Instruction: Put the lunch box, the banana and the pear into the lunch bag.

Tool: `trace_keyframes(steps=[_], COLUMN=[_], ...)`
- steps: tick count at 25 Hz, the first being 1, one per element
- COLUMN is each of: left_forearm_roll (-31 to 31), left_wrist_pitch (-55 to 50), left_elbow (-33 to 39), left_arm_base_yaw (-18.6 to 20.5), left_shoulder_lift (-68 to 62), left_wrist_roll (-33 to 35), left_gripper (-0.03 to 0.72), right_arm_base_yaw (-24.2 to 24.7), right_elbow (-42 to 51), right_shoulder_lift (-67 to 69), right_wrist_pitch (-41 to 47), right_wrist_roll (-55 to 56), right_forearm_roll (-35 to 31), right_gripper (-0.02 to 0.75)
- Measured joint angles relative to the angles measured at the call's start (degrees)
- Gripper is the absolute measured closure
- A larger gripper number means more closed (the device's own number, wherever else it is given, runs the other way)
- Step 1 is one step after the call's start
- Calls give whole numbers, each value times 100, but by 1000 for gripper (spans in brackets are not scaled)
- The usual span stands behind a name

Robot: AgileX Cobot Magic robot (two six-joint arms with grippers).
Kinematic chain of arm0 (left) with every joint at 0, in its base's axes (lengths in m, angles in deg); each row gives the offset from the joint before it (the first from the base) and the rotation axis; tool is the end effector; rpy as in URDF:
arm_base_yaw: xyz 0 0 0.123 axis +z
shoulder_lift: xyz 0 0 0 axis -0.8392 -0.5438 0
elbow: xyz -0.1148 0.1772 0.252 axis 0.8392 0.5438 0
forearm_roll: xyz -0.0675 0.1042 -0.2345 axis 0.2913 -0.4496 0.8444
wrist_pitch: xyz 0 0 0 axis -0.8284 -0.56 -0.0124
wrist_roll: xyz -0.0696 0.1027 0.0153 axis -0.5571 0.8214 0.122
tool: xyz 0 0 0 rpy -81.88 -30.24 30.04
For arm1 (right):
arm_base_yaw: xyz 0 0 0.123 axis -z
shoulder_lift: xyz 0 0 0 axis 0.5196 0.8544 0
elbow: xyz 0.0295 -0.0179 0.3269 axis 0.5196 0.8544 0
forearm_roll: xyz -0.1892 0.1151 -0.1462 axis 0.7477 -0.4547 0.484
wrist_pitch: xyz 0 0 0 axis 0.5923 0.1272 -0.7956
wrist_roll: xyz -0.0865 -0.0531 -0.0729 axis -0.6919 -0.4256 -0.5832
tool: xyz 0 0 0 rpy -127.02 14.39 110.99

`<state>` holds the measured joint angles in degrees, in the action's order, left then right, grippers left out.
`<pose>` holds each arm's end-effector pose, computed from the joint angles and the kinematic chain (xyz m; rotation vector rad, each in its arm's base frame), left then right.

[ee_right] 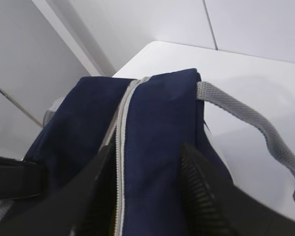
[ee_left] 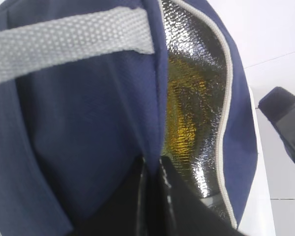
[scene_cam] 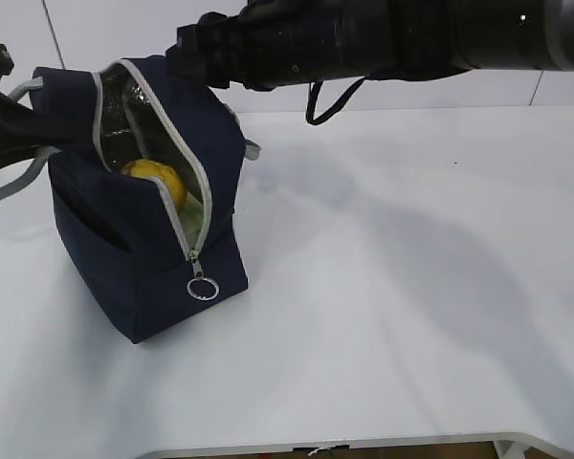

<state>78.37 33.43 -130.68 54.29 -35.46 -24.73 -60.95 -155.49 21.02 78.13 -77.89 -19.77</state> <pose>0.3054 -0.0785 0.2893 -0.4458 2.1967 -1.0206 0.4217 0.3017 0.3236 -0.5938 1.8838 0.9145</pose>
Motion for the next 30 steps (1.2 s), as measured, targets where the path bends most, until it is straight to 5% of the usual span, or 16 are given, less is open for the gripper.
trace_keyframes(steps=[30], left_forearm_roll=[-10], left_wrist_pitch=[-64], left_elbow=[0], left_arm_base_yaw=[0], left_shoulder_lift=[0], left_wrist_roll=[41], left_gripper=[701], right_arm_base_yaw=[476], right_elbow=[-598], right_shoulder_lift=[93], right_wrist_pitch=[691], right_wrist_roll=[1758], right_forearm_roll=[1856], right_gripper=[386])
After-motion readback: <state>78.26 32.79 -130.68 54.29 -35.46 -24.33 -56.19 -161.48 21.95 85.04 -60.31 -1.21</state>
